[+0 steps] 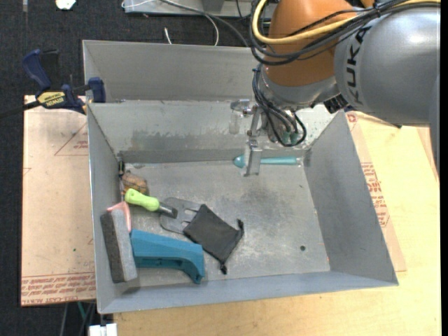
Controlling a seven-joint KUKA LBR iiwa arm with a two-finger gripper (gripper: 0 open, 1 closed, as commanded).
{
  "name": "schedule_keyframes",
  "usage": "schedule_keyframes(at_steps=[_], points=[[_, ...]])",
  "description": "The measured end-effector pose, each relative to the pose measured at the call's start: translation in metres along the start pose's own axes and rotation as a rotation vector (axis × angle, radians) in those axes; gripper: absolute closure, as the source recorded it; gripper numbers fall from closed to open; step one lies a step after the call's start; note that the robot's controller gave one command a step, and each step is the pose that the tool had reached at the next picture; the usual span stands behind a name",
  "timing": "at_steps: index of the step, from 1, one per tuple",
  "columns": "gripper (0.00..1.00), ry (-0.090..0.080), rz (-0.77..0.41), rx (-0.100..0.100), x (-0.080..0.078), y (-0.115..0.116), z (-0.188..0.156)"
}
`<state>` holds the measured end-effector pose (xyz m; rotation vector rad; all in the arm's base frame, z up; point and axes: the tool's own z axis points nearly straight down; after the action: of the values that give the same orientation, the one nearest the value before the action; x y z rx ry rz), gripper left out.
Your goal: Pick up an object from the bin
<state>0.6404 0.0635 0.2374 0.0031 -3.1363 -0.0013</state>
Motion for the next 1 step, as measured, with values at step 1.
schedule_keyframes(at_steps=[1], points=[[0.0, -0.007, 0.001, -0.001, -0.0014, -0.0003, -0.0046]])
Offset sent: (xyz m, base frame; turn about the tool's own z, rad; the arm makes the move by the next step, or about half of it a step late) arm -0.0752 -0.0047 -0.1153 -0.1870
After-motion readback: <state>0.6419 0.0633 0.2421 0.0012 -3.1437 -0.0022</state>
